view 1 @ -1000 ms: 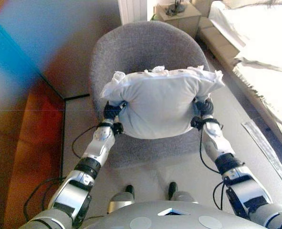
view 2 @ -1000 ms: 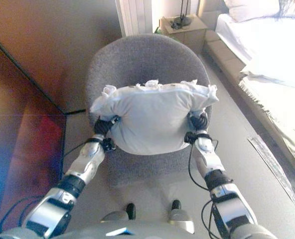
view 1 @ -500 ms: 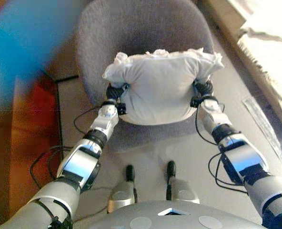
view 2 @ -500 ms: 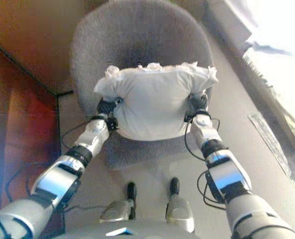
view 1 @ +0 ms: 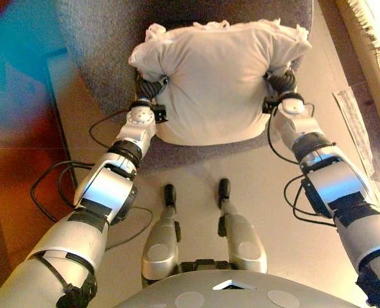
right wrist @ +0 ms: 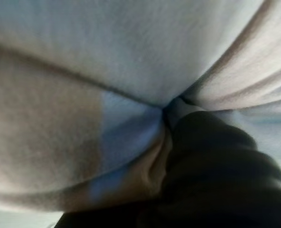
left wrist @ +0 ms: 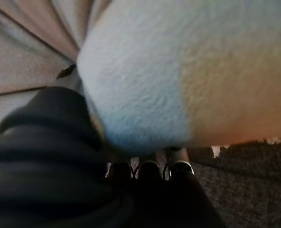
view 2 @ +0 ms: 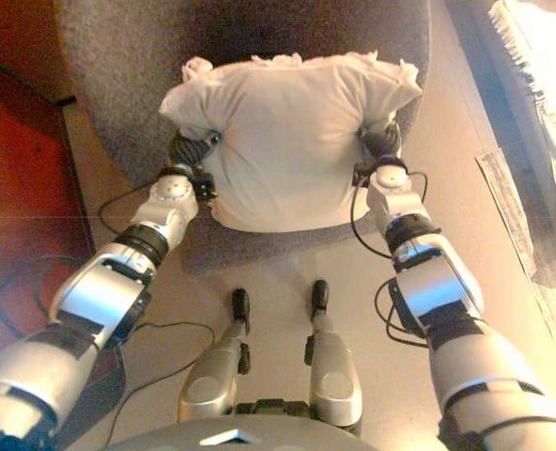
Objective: Pick up the cushion and take it to the sofa
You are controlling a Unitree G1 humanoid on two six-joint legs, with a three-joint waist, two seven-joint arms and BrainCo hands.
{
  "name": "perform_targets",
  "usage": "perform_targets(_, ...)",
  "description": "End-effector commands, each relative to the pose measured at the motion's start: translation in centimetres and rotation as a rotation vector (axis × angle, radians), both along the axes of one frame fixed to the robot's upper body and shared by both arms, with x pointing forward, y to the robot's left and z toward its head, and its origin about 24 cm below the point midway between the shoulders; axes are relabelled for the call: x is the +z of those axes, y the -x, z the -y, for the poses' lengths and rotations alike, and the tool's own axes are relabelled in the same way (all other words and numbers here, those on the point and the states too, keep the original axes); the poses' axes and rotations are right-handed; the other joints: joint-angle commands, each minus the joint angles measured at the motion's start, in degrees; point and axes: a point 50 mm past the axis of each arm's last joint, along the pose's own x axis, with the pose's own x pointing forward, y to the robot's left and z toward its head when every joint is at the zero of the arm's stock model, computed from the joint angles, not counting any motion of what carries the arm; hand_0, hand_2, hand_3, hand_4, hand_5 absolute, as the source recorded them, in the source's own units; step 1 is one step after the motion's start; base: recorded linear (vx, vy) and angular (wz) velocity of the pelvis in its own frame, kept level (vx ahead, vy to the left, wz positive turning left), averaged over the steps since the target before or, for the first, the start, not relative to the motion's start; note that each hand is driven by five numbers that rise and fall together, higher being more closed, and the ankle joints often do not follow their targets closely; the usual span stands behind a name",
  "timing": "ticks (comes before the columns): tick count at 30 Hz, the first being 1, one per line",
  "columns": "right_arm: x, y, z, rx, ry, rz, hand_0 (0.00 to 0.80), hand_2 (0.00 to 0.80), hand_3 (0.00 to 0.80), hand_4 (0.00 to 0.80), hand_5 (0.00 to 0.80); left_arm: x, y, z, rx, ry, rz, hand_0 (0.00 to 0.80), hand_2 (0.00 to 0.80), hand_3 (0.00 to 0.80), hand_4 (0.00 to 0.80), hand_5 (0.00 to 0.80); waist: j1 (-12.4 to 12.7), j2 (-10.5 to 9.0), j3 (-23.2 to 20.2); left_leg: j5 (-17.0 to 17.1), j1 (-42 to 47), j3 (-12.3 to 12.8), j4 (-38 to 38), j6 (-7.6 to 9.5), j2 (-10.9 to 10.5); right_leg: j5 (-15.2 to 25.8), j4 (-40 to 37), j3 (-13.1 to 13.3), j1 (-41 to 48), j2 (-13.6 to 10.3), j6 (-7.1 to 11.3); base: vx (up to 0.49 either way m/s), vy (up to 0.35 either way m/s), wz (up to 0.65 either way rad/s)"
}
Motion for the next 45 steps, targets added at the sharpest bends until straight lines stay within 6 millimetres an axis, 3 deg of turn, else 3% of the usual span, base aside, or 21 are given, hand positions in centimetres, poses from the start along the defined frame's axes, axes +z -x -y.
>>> perform_targets(1,8.0,-1.4,-2.4,0.066,0.161,0.192,0.8,0.8,0.8,0.8,0.8,7.4,-1.8,1.9,-0.02,0.024,0.184,0.8,0.8,0.8,0.8,0.8,-0.41,-0.45,0.14,-6.31,-2.21,-0.15,3.5,-1.61,0.93,-6.12,3.26,2.77,-0.9,-4.2,5.53,-0.021,0.027,0.04)
perform_targets(8,10.7,-1.5,-2.7,0.031,0.247,0.261,0.8,0.8,0.8,0.8,0.8,9.1,-2.0,2.1,-0.012,0.045,0.216,0.8,0.8,0.8,0.8,0.8,-0.37,-0.28,1.6,-6.03,-4.41,0.14,4.19,-1.23,0.2,-6.12,5.16,2.3,-4.13,-4.72,5.6,-0.03,0.033,0.02)
perform_targets(9,11.0,-1.4,-2.8,0.027,0.251,0.271,0.8,0.8,0.8,0.8,0.8,9.2,-2.0,2.2,-0.008,0.048,0.217,0.474,0.474,0.474,0.474,0.474,-0.34,-0.24,1.68,-5.85,-4.64,0.08,4.01,-1.2,0.17,-6.13,5.29,2.29,-4.46,-4.71,5.6,-0.032,0.047,0.01)
perform_targets(10,11.3,-1.4,-2.8,0.025,0.252,0.283,0.8,0.8,0.8,0.8,0.8,9.3,-2.0,2.2,-0.003,0.055,0.216,0.201,0.201,0.201,0.201,0.201,-0.29,-0.2,1.74,-5.63,-4.78,-0.03,3.7,-1.19,0.15,-6.15,5.36,2.24,-4.7,-4.67,5.58,-0.032,0.045,0.01)
perform_targets(11,11.7,-1.4,-3.0,0.024,0.251,0.301,0.521,0.521,0.521,0.521,0.521,9.4,-2.1,2.2,-0.001,0.063,0.212,0.0,0.0,0.0,0.0,0.0,-0.28,-0.17,1.95,-5.48,-5.02,0.04,3.53,-1.12,0.03,-6.12,5.53,2.16,-5.18,-4.72,5.59,-0.033,0.046,0.0)
perform_targets(12,11.9,-1.4,-3.1,0.022,0.252,0.309,0.0,0.0,0.0,0.0,0.0,9.5,-2.1,2.2,0.001,0.062,0.214,0.0,0.0,0.0,0.0,0.0,-0.32,-0.14,2.05,-5.42,-5.19,0.11,3.5,-1.06,-0.05,-6.12,5.73,2.15,-5.52,-4.74,5.57,-0.034,0.049,0.0)
perform_targets(24,14.0,-0.9,-2.4,-0.017,0.313,0.399,0.0,0.0,0.0,0.0,0.0,10.8,-1.9,2.2,0.0,0.067,0.29,0.0,0.0,0.0,0.0,0.0,-0.23,1.06,3.41,-4.9,-8.29,0.0,4.88,-0.86,-0.73,-5.88,7.13,0.93,-8.77,-4.93,5.17,-0.018,0.033,-0.01)
perform_targets(34,17.3,1.0,0.6,-0.116,0.234,0.62,0.0,0.0,0.0,0.0,0.0,13.7,-0.3,-1.4,0.099,0.157,0.526,0.0,0.0,0.0,0.0,0.0,0.63,1.22,3.48,-5.94,-9.7,-0.17,6.51,-0.89,-0.97,-6.81,8.59,-0.3,-10.16,-5.24,5.17,0.004,-0.003,0.02)
perform_targets(39,18.3,2.1,1.4,-0.11,0.221,0.702,0.0,0.0,0.0,0.0,0.0,13.2,0.4,-3.4,0.136,0.209,0.558,0.0,0.0,0.0,0.0,0.0,1.05,1.32,2.48,-6.74,-9.43,-0.57,7.19,-0.78,-1.49,-7.34,8.95,-1.14,-9.83,-5.65,5.1,0.0,0.0,0.0)
perform_targets(45,17.7,3.2,3.2,-0.076,0.25,0.731,0.0,0.0,0.0,0.0,0.0,10.3,1.3,-6.2,0.157,0.116,0.498,0.0,0.0,0.0,0.0,0.0,1.46,1.9,0.6,-7.6,-8.18,-0.76,7.76,-0.58,-1.97,-8.11,9.22,-1.89,-8.44,-6.3,4.99,0.03,0.028,0.03)
